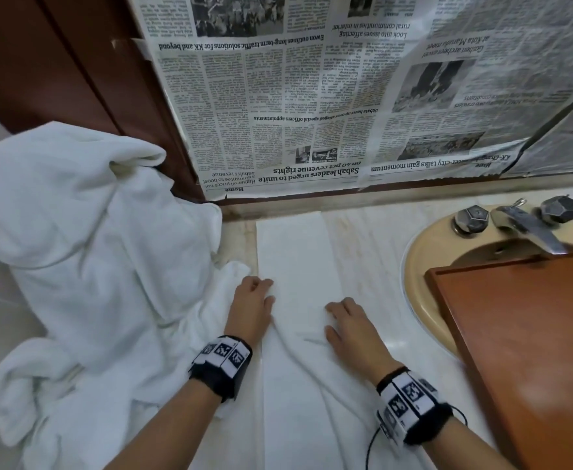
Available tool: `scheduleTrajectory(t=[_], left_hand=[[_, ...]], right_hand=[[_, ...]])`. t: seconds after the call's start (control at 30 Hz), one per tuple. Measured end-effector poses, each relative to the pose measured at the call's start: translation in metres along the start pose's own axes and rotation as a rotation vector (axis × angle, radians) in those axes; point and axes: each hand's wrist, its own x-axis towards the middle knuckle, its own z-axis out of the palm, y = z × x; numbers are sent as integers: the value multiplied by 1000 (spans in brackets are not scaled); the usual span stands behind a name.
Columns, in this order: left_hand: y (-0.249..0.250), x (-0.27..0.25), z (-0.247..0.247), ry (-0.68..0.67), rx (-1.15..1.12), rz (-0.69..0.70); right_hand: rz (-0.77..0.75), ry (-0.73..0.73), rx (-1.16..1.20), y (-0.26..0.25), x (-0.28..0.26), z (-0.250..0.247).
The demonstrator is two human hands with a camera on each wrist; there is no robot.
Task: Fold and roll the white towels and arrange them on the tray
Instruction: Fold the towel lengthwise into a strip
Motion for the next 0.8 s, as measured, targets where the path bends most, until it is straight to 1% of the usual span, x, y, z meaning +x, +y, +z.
scheduleTrajectory(t=[0.1, 0.2, 0.3, 0.37, 0.43, 0.47, 0.53, 0.6, 0.73, 0.8], left_hand=[[10, 16, -3, 13, 39, 11], [18, 21, -7, -15, 16, -48], [29, 1, -11, -45, -52, -217], [33, -18, -10, -97, -82, -321], [34, -35, -5, -162, -94, -386], [34, -41, -3, -177, -94, -405], [34, -48, -3, -153, -102, -427], [37, -51, -5, -135, -132, -418], [46, -59, -10, -152, -135, -395], [47, -65, -11, -137, -135, -388]], right_hand=[[25, 14, 2, 1, 24, -13], [38, 4, 69, -4, 26, -30], [41, 14, 99, -8, -8, -34], [82, -50, 61, -4, -39, -28], [133, -124, 36, 0, -68, -19], [153, -137, 34, 1, -78, -16], [179, -129, 25, -3, -92, -12], [181, -100, -1, -13, -101, -13], [63, -64, -75, -46, -116, -15], [0, -57, -85, -69, -121, -12]])
